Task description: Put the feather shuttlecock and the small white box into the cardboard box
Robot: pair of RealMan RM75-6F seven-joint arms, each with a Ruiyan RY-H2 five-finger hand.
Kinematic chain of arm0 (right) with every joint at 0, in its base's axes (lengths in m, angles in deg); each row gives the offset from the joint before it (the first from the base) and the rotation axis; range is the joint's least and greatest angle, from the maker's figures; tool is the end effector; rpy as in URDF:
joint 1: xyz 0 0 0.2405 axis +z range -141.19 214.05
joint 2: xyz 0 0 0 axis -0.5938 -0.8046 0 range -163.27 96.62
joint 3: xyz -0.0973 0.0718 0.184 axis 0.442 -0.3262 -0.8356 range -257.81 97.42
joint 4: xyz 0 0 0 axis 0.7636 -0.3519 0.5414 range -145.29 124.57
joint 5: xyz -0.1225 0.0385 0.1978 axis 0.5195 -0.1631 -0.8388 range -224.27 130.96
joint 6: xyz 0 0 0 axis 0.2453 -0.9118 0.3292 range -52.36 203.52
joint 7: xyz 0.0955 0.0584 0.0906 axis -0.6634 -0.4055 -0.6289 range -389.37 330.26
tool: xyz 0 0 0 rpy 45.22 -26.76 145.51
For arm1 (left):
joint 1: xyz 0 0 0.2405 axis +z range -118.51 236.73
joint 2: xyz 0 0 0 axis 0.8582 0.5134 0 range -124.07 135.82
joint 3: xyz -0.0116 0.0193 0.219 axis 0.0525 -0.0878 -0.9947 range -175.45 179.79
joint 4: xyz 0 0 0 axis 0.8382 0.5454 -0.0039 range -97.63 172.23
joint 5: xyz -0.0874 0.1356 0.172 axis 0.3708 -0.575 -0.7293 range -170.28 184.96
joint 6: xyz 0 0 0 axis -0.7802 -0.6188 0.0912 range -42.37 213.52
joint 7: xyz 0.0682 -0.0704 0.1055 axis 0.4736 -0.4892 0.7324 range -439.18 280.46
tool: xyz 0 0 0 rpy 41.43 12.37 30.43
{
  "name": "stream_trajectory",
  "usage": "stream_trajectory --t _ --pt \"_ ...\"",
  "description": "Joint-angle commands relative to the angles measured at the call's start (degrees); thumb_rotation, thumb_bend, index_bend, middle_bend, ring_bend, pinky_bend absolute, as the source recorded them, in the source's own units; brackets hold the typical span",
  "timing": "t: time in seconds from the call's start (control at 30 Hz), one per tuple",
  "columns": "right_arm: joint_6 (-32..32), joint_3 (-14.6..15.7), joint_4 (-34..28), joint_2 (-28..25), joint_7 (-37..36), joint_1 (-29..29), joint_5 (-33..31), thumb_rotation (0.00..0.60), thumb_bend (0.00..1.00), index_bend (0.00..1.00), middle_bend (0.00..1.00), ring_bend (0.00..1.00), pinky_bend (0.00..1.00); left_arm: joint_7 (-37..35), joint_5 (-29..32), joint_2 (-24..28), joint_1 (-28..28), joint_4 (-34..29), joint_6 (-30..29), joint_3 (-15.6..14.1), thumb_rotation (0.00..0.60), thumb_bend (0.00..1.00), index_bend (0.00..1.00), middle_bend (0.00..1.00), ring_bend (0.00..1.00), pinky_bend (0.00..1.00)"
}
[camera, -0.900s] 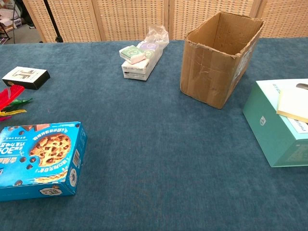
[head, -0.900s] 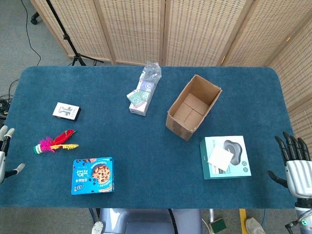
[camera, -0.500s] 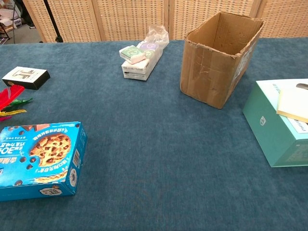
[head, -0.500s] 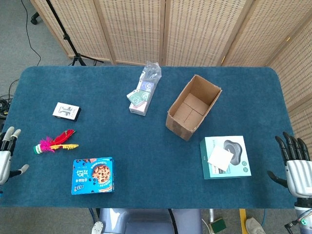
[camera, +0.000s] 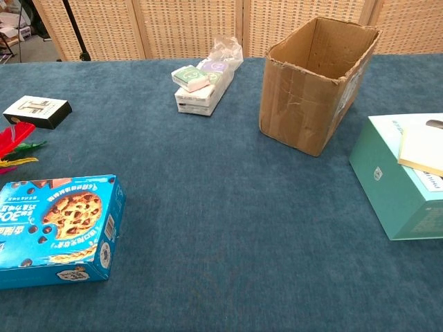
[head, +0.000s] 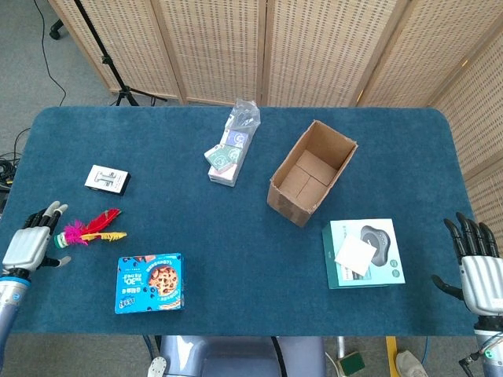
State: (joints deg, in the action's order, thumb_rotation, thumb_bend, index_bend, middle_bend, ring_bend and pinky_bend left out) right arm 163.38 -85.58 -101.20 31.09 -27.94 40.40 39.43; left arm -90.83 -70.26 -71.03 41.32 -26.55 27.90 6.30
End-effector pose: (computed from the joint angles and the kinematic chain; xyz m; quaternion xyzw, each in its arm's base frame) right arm -0.2900 -0.1861 0.1337 0.5814 -0.3505 0.3987 0.6166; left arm -0.3678 0.2628 0.0736 -0.6289 -0.4740 -0.2716 0.5531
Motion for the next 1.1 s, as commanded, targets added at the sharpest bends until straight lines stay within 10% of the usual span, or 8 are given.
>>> stream_trajectory --t 0.03,0.43,0.7,1.1 --pt "-0.1 0.0 0.1 0.0 -0.1 0.1 -0.1 0.6 0.0 0.0 0.0 0.0 0.0 -1.7 -0.3 -1.3 -2.0 3.0 3.0 -0.8 0.6 0.0 0.04 0.0 0.0 0.16" --pt "-1.0 -0.2 0.3 0.0 -0.2 0.3 -0.9 0.6 0.0 0.0 0.0 0.0 0.0 -4.0 -2.7 -3.3 -5.7 9.0 9.8 -3.5 0.6 0.1 0.16 0.12 0.15 0.32" --pt "-1.7 -0.2 0.2 -0.2 -0.9 0.5 -1.4 0.6 0.0 0.0 0.0 0.0 0.0 -1.8 -2.8 -7.5 -4.9 14.0 5.4 -3.0 0.6 0.44 0.63 0.49 0.43 0.56" --pt "-2.0 -0.4 -0.1 -0.5 -1.4 0.5 -1.9 0.6 0.0 0.0 0.0 0.0 0.0 -3.9 -4.0 -4.9 -3.6 10.3 0.4 -2.9 0.6 0.52 0.69 0.53 0.47 0.59"
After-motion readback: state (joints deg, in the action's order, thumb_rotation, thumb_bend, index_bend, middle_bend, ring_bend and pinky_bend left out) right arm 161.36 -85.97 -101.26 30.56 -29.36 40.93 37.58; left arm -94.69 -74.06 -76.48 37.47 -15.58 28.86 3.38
